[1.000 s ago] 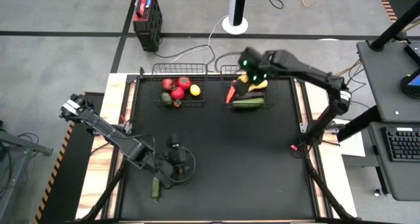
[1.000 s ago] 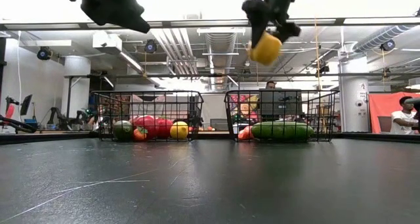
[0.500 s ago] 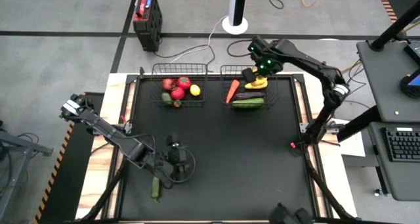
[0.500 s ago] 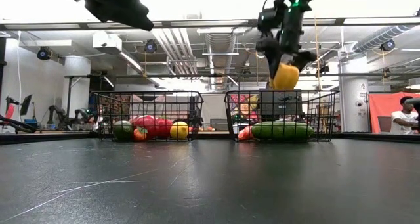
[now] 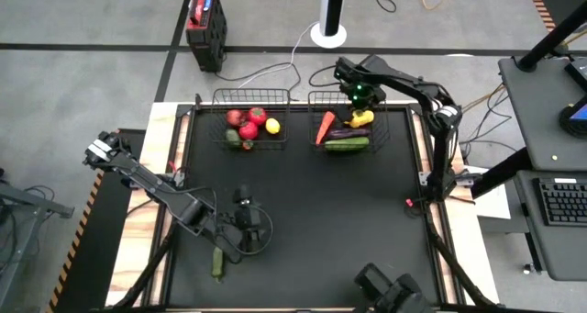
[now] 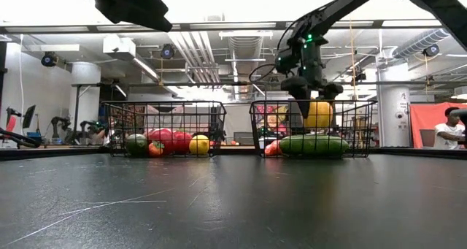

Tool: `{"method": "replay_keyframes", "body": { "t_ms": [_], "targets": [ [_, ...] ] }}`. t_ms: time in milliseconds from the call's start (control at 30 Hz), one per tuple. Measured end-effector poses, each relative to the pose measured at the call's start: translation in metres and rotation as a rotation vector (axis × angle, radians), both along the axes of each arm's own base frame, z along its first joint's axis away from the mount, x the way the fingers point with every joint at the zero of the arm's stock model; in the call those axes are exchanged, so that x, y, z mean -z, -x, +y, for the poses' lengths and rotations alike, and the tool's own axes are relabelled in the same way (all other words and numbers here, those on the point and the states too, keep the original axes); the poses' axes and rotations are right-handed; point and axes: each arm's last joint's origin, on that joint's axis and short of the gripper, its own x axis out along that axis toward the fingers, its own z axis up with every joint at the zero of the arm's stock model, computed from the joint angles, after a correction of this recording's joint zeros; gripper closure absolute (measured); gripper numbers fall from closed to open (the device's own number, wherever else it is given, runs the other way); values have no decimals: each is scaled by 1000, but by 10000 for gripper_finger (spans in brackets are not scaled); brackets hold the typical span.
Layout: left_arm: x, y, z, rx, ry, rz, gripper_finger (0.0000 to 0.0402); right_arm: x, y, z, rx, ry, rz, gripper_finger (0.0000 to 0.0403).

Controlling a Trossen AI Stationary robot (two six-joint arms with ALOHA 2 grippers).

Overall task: Sort produce into baskets
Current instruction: Put the bell pepper into the right wire basket

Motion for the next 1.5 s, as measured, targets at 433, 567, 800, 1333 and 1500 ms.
{"method": "replay_keyframes", "body": {
  "t_ms": [433,567,800,1333,1500],
  "targets": [
    [0,0,0,-1,-2,1,169,16,3,-4,-283,5,159,74],
    [0,0,0,-1,-2,0,169,17,3,-4,-303,7,157,74],
    [0,0,0,-1,-2,0,169,22,4,-3,-317,-5,164,74],
    [0,0,0,-1,-4,2,169,31,3,-3,-313,-6,135,60],
    [0,0,0,0,-5,2,169,31,2,-3,-314,-5,132,40]
  ]
}}
